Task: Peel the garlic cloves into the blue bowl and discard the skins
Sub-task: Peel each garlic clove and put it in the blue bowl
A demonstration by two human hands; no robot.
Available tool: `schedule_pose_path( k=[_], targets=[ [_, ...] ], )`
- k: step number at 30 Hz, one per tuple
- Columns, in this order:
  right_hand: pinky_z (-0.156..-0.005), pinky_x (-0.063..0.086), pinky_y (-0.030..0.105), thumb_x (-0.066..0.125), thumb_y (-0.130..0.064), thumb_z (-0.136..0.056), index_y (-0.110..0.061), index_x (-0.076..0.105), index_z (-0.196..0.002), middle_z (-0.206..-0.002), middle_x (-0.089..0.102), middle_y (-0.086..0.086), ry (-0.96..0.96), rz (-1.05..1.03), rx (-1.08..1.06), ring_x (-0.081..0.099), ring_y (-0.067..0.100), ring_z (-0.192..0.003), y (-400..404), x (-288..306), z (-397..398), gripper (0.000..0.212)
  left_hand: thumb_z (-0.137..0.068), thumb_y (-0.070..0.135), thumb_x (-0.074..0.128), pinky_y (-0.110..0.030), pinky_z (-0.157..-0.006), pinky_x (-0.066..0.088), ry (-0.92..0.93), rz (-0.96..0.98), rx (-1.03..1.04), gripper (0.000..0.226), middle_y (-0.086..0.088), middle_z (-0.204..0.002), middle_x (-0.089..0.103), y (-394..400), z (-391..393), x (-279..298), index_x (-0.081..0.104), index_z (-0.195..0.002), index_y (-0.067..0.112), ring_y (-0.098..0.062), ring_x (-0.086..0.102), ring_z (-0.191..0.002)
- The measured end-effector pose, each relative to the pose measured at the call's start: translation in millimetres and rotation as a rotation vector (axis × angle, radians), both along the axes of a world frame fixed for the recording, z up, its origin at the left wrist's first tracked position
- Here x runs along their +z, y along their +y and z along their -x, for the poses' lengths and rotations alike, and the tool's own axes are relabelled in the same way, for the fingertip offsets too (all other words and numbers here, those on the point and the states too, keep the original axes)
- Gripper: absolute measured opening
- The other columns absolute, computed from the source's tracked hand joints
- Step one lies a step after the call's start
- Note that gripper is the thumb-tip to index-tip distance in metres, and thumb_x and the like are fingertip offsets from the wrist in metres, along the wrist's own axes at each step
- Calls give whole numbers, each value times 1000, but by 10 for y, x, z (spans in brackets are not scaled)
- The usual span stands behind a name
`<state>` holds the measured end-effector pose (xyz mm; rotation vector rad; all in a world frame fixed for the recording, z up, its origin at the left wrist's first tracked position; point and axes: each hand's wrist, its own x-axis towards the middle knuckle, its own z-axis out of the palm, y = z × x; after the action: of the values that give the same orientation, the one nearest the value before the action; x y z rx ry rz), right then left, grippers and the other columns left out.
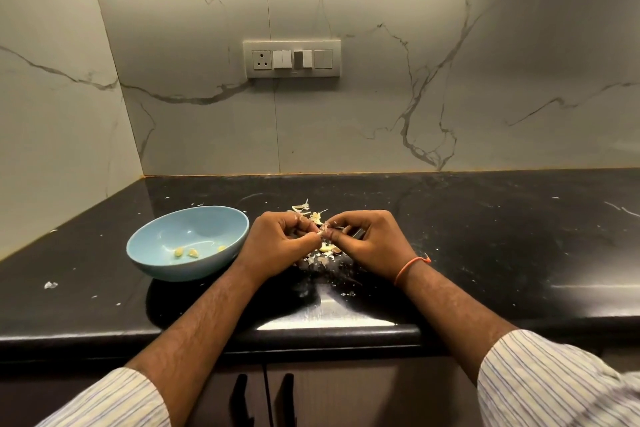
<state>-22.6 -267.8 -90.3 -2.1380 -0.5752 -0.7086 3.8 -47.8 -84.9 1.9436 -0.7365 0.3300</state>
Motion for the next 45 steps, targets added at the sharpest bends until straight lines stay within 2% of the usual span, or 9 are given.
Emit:
schedule_pose_path(
  k=[5, 10, 20, 24, 27, 30, 35, 38, 45],
  targets=[
    [-76, 64, 30, 83, -29, -90, -22, 84, -105, -91, 79, -14, 17, -13, -3, 75, 7, -83, 0, 6, -1, 16, -89, 12, 82, -25, -65, 62, 17, 4, 1, 3, 0, -77, 80, -4, 24, 16, 83, -91, 14, -10, 73, -66],
    [-74, 64, 31, 82, -26, -90, -20, 83, -104, -89, 79, -11, 32, -43, 1, 75, 8, -79, 3, 13, 7, 15, -89, 8, 80, -28, -61, 63, 36, 13, 11, 6, -3, -77, 80, -9, 34, 18, 83, -93, 12, -19, 76, -63],
    [-71, 65, 32, 84, -28, -87, -19, 82, -108, -91, 79, -10, 14, -46, -4, 75, 9, -76, -11, 13, -4, 23, -90, 22, 83, -36, -59, 65, 50, 59, -5, 17, -2, -82, 81, -25, 49, 29, 81, -102, 11, -25, 75, -60],
    [-71, 63, 28, 87, -23, -85, -17, 83, -104, -91, 80, -9, 21, -70, 1, 75, 9, -76, -16, 10, -26, 21, -90, 20, 84, -27, -58, 61, 15, 19, 15, 13, 1, -79, 81, -36, 46, 10, 82, -99, 11, -16, 74, -58],
    [-72, 61, 22, 87, -18, -84, -15, 84, -102, -90, 80, -8, 61, -106, 40, 75, 8, -77, -17, 1, -43, 19, -90, 21, 85, -26, -63, 62, -72, -56, 53, 7, 6, -76, 80, -40, 40, -12, 83, -93, 16, -7, 74, -62],
    [-75, 63, 27, 88, -15, -83, -12, 84, -102, -91, 81, -4, 92, -134, 67, 78, 11, -80, -19, -4, -61, 19, -89, 22, 84, -29, -64, 64, -109, -78, 62, 5, 8, -74, 78, -37, 29, -22, 83, -91, 18, -9, 75, -65],
    [-71, 58, 21, 88, -14, -84, -14, 84, -103, -86, 81, -4, 167, -154, 115, 76, 9, -76, -27, -10, -70, 19, -87, 20, 82, -16, -59, 53, -163, -110, 80, 1, 10, -74, 76, -63, 26, -42, 82, -88, 21, -2, 68, -61],
    [-73, 61, 26, 89, -16, -82, -17, 83, -104, -89, 81, -4, 187, -132, 133, 76, 11, -78, -34, -1, -70, 23, -87, 19, 82, -12, -56, 48, -180, -123, 79, 1, 10, -72, 75, -72, 25, -44, 81, -87, 19, 0, 63, -57],
    [-69, 56, 19, 90, -17, -82, -15, 83, -103, -90, 79, -7, 126, -96, 92, 73, 5, -73, -20, -18, -81, 22, -91, 18, 78, -17, -55, 49, -141, -101, 73, 4, 9, -71, 75, -66, -11, -56, 81, -89, 21, -2, 62, -56]
  ],
)
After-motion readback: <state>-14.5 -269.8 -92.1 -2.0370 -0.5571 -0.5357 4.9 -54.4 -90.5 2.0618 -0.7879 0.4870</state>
